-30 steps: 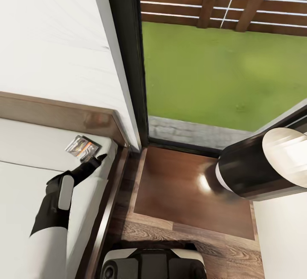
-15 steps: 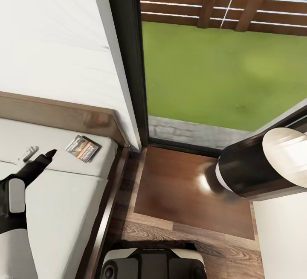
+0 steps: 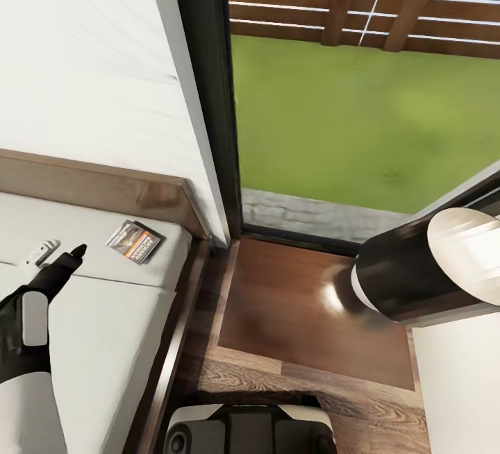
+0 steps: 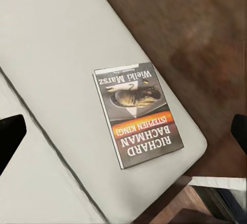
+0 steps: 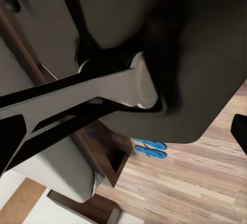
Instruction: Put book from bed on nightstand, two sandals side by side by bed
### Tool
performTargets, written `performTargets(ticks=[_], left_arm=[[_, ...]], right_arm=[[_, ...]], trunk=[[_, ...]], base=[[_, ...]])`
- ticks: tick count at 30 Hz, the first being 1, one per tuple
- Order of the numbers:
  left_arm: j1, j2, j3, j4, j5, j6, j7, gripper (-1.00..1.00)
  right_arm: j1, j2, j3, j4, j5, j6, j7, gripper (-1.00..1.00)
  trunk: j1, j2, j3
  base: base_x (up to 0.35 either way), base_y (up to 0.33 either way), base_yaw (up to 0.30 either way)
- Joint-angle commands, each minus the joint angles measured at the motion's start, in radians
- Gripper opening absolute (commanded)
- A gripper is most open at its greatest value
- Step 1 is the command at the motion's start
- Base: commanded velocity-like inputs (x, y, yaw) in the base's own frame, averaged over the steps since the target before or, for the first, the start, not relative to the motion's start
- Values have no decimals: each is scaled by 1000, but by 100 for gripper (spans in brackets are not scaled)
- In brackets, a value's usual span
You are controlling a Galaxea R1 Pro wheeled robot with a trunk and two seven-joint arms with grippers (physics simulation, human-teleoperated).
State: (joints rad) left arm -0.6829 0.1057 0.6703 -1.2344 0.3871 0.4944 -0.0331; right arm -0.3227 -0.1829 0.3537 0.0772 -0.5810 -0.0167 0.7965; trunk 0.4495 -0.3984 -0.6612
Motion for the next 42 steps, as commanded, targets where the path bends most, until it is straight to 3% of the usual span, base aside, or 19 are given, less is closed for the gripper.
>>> performTargets(ticks=[1, 4, 9, 11, 15, 16, 20, 25, 27, 28, 30, 33, 42], left_arm=[[-2, -4, 2, -1, 3, 6, -3, 100], [-4, -7, 2, 0, 1, 6, 2, 100], [-32, -8, -1, 13, 2, 2, 205, 100], [-49, -8, -1, 14, 2, 2, 244, 100], [-116, -9, -2, 49, 1, 1, 308, 100], [-166, -9, -3, 79, 1, -12, 316, 100], [-254, -12, -14, 157, -1, -82, 319, 100], [-323, -23, -116, 282, 1, -225, 320, 100], [-329, -23, -132, 337, 2, -254, 319, 100], [-330, -22, -135, 361, 8, -262, 318, 100], [-332, -21, -140, 417, 70, -272, 316, 100], [-332, -22, -143, 449, 124, -277, 313, 100], [-333, -18, -146, 455, 144, -268, 276, 100]], right_arm=[[-1, 0, 8, 3, -10, -2, 6, 100], [-1, 0, 8, 3, -10, -2, 6, 100], [-1, 0, 8, 3, -10, -2, 6, 100], [-1, 0, 8, 3, -10, -2, 6, 100], [-1, 0, 8, 3, -10, -2, 6, 100], [-1, 0, 8, 3, -10, -2, 6, 100], [-1, 0, 8, 3, -10, -2, 6, 100], [-1, 0, 8, 3, -10, -2, 6, 100], [-1, 0, 8, 3, -10, -2, 6, 100], [-1, 0, 8, 4, -10, -2, 6, 100], [-1, 0, 8, 3, -10, -2, 7, 100], [-1, 0, 8, 3, -10, -2, 7, 100], [-1, 0, 8, 3, -10, -2, 7, 100]], trunk=[[1, -2, -1], [1, -2, -1], [1, -2, -1], [1, -2, -1], [1, -2, -1], [1, -2, -1], [1, -2, -1], [1, -2, -1], [1, -2, -1], [1, -2, -1], [1, -2, -1], [1, -2, -1], [1, -2, -1]], base=[[0, 0, 0], [0, 0, 0], [0, 0, 0], [0, 0, 0], [0, 0, 0], [0, 0, 0], [0, 0, 0], [0, 0, 0], [0, 0, 0], [0, 0, 0], [0, 0, 0], [0, 0, 0], [0, 0, 0]])
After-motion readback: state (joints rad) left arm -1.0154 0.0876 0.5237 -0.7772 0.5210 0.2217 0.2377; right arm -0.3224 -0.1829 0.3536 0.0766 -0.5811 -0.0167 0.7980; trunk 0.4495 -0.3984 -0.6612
